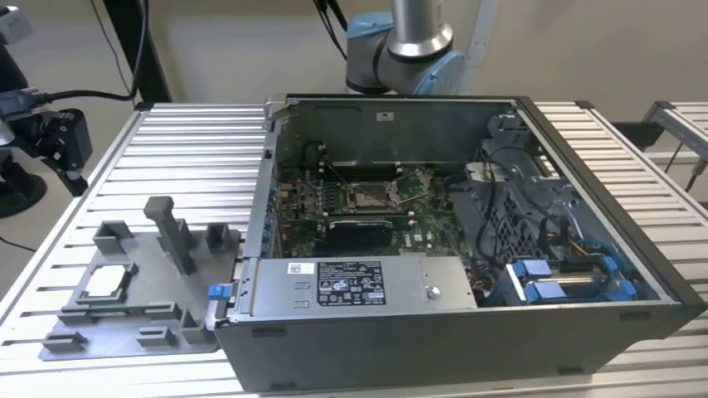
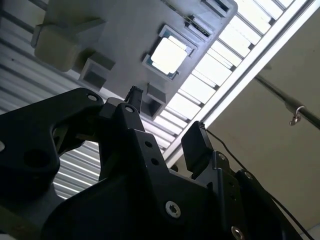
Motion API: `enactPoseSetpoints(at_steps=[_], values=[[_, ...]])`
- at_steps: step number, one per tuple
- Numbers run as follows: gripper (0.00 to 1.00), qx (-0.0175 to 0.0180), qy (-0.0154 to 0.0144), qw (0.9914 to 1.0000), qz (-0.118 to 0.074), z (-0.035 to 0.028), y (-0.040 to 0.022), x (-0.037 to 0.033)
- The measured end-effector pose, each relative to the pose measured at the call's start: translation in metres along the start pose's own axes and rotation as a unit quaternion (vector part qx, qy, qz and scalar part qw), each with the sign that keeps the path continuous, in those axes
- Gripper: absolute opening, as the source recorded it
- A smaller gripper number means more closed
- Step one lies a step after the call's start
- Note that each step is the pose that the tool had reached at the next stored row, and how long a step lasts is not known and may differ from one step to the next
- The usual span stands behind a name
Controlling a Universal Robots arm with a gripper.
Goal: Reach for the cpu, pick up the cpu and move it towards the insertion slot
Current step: 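Pick up the cpu and move it towards the insertion slot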
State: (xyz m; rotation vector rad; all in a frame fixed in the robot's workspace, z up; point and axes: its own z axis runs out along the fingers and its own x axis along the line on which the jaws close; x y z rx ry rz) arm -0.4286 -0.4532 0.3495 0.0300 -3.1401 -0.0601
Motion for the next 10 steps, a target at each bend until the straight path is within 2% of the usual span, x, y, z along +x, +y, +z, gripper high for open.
enactPoseSetpoints(at_steps=[10], values=[[1.0,0.0,0.0001,1.0,0.0,0.0052,-0.0002,0.0]])
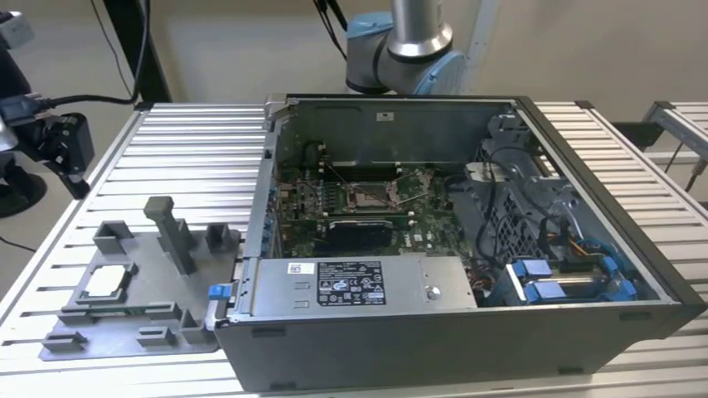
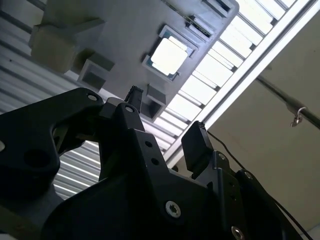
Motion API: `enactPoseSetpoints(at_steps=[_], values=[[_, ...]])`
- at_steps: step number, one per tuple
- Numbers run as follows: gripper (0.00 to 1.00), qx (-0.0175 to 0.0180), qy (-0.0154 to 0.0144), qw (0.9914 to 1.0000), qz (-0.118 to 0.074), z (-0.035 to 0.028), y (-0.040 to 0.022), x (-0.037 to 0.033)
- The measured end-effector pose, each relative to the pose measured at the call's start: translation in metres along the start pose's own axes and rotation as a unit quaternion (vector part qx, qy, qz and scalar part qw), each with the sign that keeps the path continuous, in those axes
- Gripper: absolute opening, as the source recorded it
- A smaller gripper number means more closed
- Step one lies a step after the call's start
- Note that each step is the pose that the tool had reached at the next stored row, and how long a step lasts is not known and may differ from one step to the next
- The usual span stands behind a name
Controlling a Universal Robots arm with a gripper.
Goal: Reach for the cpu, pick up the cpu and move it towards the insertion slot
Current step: 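Pick up the cpu and move it towards the insertion slot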
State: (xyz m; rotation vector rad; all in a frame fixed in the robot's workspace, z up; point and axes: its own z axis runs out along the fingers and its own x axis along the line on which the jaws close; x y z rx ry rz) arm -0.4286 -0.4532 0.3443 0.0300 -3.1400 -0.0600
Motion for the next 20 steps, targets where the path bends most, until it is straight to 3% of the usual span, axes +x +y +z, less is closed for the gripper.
enactPoseSetpoints(at_steps=[20], values=[[1.0,0.0,0.0,1.0,0.0,0.0095,-0.0004,0.0]])
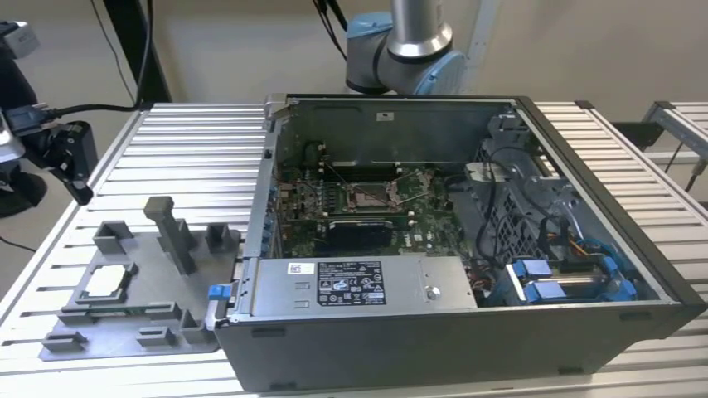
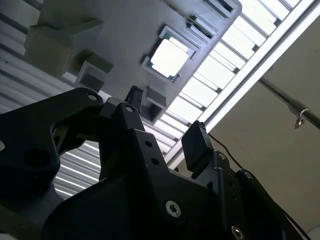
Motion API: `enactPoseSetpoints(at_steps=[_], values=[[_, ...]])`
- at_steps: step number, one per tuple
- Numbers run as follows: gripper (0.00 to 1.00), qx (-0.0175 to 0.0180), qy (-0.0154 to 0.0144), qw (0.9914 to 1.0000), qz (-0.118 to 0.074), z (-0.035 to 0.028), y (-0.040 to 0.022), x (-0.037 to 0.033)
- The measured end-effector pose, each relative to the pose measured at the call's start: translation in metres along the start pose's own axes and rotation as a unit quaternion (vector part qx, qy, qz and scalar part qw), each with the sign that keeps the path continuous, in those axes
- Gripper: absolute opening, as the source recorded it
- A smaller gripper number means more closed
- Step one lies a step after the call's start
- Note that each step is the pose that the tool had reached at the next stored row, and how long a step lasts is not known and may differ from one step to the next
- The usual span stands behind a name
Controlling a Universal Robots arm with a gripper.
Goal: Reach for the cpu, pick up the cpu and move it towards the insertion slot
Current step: 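Pick up the cpu and move it towards the insertion slot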
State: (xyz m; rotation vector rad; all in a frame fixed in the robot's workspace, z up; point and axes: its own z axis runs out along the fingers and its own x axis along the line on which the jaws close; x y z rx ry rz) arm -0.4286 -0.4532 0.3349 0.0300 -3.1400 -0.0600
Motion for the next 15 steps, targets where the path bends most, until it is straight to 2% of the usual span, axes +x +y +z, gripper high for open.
enactPoseSetpoints(at_steps=[10,15], values=[[1.0,0.0,0.0001,1.0,0.0,0.0034,-0.0001,0.0],[1.0,0.0,0.0,1.0,0.0,0.0082,-0.0003,0.0]])
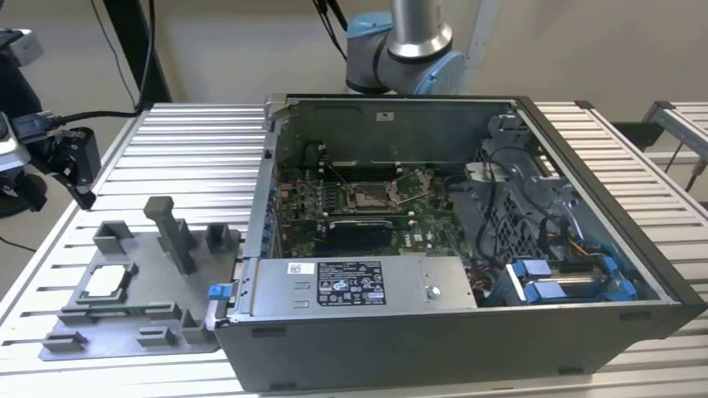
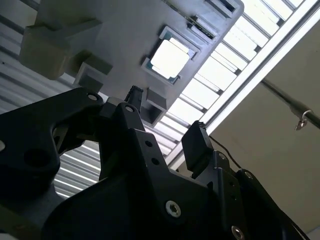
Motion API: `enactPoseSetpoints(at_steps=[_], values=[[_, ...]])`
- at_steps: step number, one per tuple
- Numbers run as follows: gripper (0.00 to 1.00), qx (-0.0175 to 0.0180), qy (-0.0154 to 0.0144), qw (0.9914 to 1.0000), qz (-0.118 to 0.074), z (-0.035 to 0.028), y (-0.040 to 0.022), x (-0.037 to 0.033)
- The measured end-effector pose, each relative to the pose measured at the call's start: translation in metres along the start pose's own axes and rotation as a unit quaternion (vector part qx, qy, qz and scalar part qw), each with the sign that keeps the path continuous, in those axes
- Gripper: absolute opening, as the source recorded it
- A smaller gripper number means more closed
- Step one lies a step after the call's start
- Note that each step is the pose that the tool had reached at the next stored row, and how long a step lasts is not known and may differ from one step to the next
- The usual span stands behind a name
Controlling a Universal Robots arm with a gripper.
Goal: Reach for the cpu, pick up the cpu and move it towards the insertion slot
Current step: 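Pick up the cpu and move it towards the insertion slot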
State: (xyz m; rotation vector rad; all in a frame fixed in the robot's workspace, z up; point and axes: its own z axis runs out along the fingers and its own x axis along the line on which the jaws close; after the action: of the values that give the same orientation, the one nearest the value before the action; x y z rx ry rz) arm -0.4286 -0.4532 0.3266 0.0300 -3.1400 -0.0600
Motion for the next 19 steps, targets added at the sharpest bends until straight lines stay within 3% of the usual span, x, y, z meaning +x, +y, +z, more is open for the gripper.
enactPoseSetpoints(at_steps=[4,19], values=[[1.0,0.0003,0.0,1.0,0.0,0.0071,-0.0002,0.0],[1.0,0.0011,-0.0002,0.99998,0.007,0.0229,-0.0007,0.0]])
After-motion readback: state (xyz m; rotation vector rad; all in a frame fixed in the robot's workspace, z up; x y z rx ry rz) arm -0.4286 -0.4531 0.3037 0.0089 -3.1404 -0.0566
